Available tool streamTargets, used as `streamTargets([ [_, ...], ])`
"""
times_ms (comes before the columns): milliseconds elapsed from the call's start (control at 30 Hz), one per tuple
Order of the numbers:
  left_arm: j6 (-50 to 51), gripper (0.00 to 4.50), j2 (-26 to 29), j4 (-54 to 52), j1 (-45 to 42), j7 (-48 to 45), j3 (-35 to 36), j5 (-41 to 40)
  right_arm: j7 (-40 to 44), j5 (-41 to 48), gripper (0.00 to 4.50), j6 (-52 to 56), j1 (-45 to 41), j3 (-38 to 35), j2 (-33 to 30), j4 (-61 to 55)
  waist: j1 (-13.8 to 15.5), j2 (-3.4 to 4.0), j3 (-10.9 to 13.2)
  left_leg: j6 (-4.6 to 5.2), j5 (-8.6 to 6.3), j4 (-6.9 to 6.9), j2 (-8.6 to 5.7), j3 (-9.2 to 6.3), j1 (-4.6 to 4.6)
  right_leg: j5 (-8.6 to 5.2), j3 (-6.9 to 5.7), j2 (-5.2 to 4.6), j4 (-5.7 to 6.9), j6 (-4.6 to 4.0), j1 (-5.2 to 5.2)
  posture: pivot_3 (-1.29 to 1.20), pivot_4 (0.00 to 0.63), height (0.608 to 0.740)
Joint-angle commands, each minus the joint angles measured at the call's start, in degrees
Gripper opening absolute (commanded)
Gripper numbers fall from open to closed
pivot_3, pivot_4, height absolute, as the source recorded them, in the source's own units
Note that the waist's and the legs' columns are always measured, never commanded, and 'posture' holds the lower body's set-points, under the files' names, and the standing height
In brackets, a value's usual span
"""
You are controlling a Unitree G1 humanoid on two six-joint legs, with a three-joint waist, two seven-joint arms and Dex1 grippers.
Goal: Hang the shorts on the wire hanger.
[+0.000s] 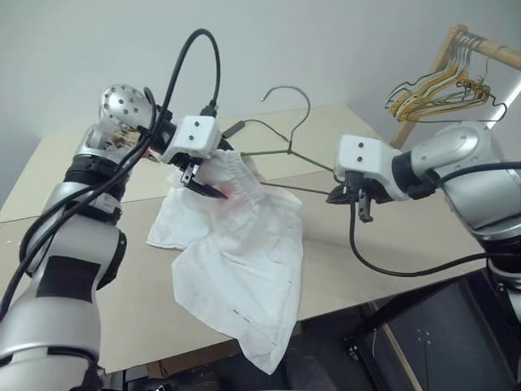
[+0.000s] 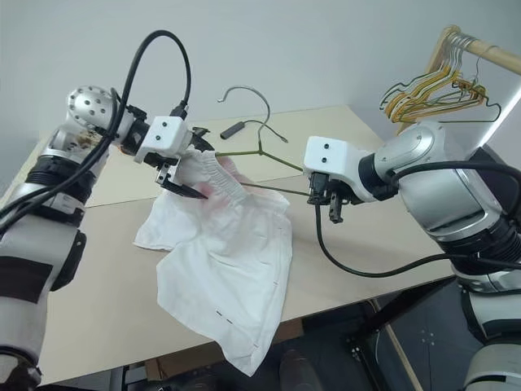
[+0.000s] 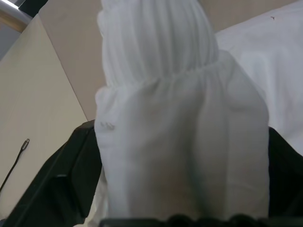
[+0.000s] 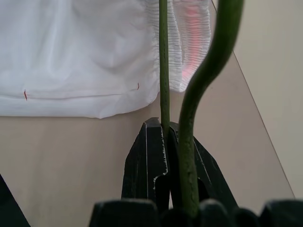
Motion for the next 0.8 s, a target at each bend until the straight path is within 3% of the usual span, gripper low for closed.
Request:
streamTargets([
  [33,-1.04,3.27,-0.16,1.06,-2.09,-0.22,2.21,-0.38,0.1,-0.46,0.0,0.28,-1.91,-1.05,-1.06,-0.27,-0.02,0.0,0.0,0.01,0.0,0.0,0.0,0.0,0.01,0.0,0.0,0.0,0.0,0.0,0.0,-0.2,0.0,0.74],
  [367,0.79,0.06,0.55,-0.6,-1.21,-0.22,1.99,-3.34,0.78,-1.12,0.0,-0.07,-2.54,-0.18,-1.2,1.06,-0.06,0.0,0.0,0.01,-0.01,0.03,0.0,-0.01,0.01,0.0,0.02,0.0,0.03,0.01,-0.01,-0.2,0.0,0.74],
  [633,5.62,0.02,0.6,-3.15,1.42,-0.22,2.59,-8.24,0.15,-1.12,0.0,-3.33,-0.11,-2.03,-1.39,1.25,-0.17,0.0,0.0,0.01,-0.01,0.05,0.01,-0.01,0.01,-0.01,0.02,-0.01,0.05,0.01,-0.01,-0.22,0.0,0.74],
  [800,10.34,0.0,3.14,-8.78,6.15,-0.22,2.14,-12.47,-1.87,-1.14,1.41,-3.29,3.06,-5.23,-3.3,0.43,-0.61,0.0,0.0,0.01,-0.01,0.05,0.01,-0.02,0.01,-0.01,0.03,-0.01,0.06,0.01,-0.01,-0.23,0.0,0.74],
])
